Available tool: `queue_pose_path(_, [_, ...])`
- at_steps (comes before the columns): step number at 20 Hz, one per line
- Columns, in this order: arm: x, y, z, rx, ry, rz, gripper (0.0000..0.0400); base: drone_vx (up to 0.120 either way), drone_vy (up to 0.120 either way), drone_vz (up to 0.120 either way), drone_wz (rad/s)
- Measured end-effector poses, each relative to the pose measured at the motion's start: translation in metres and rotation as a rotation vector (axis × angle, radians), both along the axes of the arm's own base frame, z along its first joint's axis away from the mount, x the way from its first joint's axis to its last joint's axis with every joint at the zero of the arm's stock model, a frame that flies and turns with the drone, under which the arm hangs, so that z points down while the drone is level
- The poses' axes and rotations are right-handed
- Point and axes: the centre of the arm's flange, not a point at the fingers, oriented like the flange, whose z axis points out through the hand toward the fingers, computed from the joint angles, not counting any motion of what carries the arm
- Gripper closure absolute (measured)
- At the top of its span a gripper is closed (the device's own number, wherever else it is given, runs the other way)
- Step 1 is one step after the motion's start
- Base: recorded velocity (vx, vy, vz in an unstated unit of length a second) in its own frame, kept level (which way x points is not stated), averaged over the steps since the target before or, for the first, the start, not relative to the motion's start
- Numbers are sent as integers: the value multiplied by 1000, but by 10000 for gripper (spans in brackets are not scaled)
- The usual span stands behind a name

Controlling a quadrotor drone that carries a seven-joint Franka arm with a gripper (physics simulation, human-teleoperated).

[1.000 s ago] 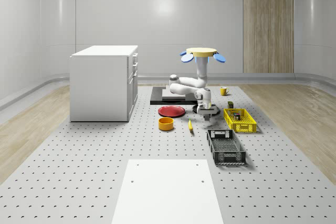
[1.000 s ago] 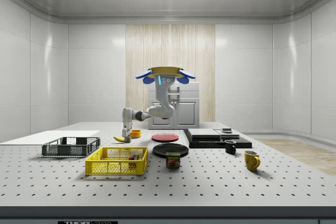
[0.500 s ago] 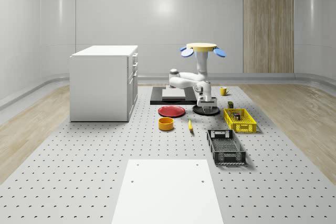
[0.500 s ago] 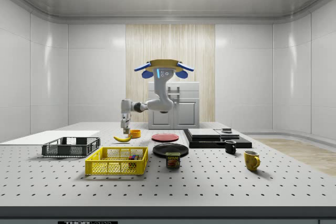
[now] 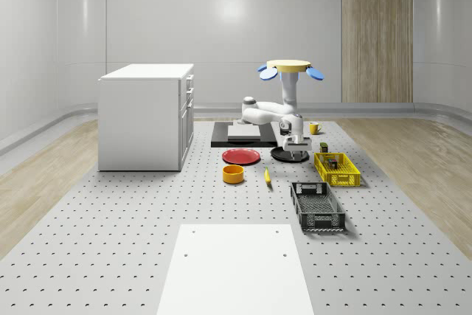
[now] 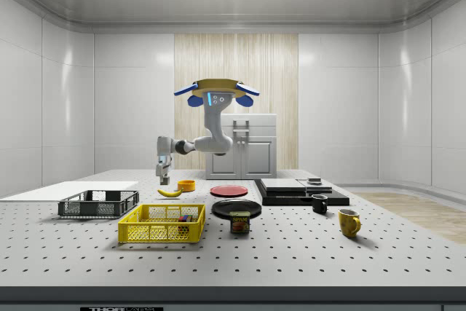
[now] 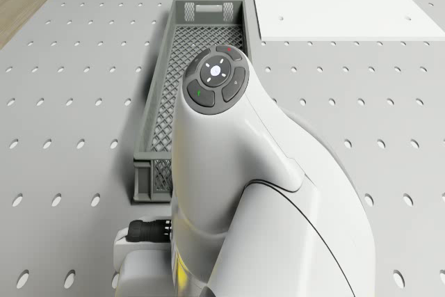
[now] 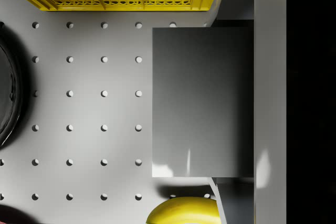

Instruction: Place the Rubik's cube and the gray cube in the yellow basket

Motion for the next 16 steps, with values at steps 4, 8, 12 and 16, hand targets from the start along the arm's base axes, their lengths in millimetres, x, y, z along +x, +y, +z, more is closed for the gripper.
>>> queue_pose_path(4, [0, 0, 0, 0, 0, 0, 149, 120, 50, 30, 0])
queue_pose_path(8, [0, 0, 0, 0, 0, 0, 149, 40, 80, 0, 0])
queue_pose_path(12, [0, 0, 0, 0, 0, 0, 149, 0, 120, 0, 0])
queue_pose_path(16, [0, 0, 0, 0, 0, 0, 149, -30, 120, 0, 0])
